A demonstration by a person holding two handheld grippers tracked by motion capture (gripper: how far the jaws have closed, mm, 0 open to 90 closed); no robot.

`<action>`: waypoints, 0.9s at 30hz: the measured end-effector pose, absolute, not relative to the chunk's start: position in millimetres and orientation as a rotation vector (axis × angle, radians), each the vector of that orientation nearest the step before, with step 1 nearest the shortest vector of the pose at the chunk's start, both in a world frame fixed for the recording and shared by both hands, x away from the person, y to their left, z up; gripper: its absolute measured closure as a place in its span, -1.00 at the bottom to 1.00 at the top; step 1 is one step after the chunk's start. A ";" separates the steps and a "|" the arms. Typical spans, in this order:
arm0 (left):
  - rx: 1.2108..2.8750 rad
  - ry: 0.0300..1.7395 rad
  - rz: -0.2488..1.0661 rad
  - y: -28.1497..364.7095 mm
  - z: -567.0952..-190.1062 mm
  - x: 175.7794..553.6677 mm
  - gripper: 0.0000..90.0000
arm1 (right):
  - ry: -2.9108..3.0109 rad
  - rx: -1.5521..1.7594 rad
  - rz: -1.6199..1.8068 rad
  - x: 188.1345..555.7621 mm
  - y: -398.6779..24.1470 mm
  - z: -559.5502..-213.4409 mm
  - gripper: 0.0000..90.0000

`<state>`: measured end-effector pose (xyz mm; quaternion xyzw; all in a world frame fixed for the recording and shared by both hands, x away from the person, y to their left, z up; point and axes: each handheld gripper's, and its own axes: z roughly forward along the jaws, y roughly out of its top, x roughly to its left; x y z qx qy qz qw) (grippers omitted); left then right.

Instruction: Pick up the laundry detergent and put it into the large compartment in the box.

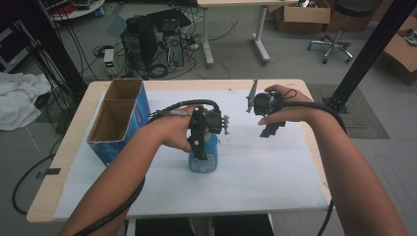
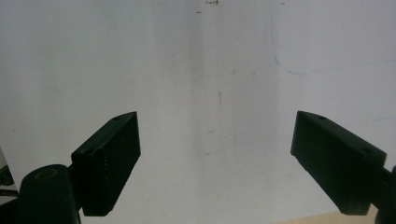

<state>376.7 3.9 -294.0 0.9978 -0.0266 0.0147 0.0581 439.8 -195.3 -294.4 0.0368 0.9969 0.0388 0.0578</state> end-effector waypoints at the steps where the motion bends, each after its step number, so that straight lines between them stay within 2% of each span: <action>1: 3.027 -0.081 0.050 3.7 -294.7 376.7 -1.00 | 3.021 0.112 0.116 439.9 -195.4 -294.5 -0.65; 13: 3.042 -0.086 0.087 3.1 -298.5 377.1 -0.95 | 3.026 0.115 0.118 441.0 -195.4 -298.0 -0.65; 22: 3.046 -0.104 0.100 2.5 -298.3 375.9 -0.80 | 3.025 0.119 0.124 441.4 -195.7 -298.2 -0.65; 25: 3.043 -0.103 0.086 2.7 -297.2 375.8 -0.67 | 3.025 0.117 0.125 441.5 -195.7 -299.4 -0.65; 27: 3.046 -0.103 0.082 2.8 -296.7 375.8 -0.66 | 3.026 0.116 0.125 441.4 -195.7 -299.6 -0.65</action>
